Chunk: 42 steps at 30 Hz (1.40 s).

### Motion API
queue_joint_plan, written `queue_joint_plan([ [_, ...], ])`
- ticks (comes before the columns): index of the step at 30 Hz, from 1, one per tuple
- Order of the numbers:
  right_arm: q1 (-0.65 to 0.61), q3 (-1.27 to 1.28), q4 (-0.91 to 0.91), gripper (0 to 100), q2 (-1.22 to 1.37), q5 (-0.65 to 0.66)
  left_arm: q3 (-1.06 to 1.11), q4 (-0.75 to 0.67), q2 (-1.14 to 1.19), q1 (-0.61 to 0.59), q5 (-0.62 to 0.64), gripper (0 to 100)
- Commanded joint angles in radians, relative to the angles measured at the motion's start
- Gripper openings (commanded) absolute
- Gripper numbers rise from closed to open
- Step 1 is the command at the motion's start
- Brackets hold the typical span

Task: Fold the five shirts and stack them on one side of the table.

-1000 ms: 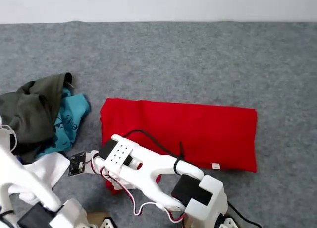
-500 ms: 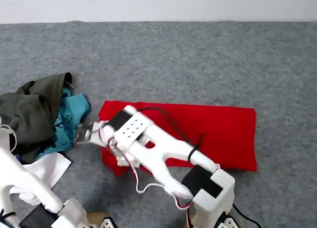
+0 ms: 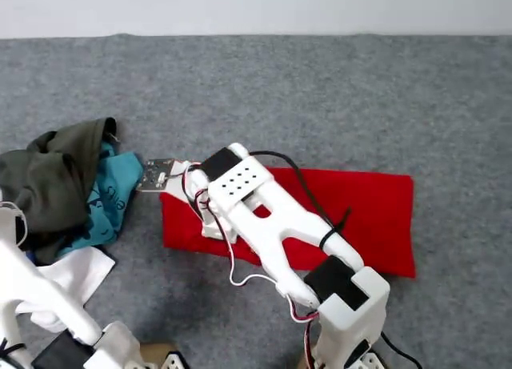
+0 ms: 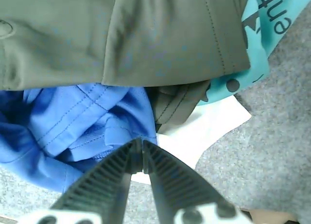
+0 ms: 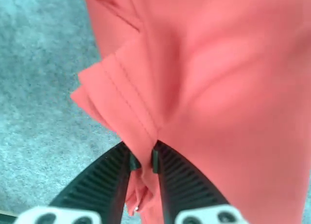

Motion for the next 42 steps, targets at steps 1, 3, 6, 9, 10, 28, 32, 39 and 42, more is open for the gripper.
queue_joint_plan([
  [1,0.013,-0.063,0.001,1.0,-0.067,0.018,-0.031,0.006,-0.035,0.005,-0.009,1],
  [3,0.018,-0.078,-0.002,1.1,-0.058,0.018,-0.031,0.006,-0.035,0.005,-0.009,1],
  [6,0.041,-0.083,-0.025,1.1,-0.05,0.018,-0.031,0.006,-0.035,0.005,-0.009,1],
  [9,0.073,-0.084,-0.036,2.1,-0.013,0.018,-0.028,0.006,-0.035,0.005,-0.009,1],
  [10,0.082,-0.084,-0.036,3.5,0.002,0.018,-0.022,0.006,-0.035,0.005,-0.009,1],
  [28,0.176,-0.178,-0.067,13.9,0.094,0.012,0.025,-0.008,-0.043,0.005,-0.009,1],
  [32,0.168,-0.252,-0.005,13.6,0.099,0.011,0.025,-0.008,-0.043,0.005,-0.009,1],
  [39,0.077,-0.364,0.145,4.2,0.093,0.011,0.025,-0.009,-0.043,0.005,-0.009,1],
  [42,0.031,-0.374,0.225,0.9,0.094,0.011,0.025,-0.023,-0.04,0.005,-0.009,1],
])
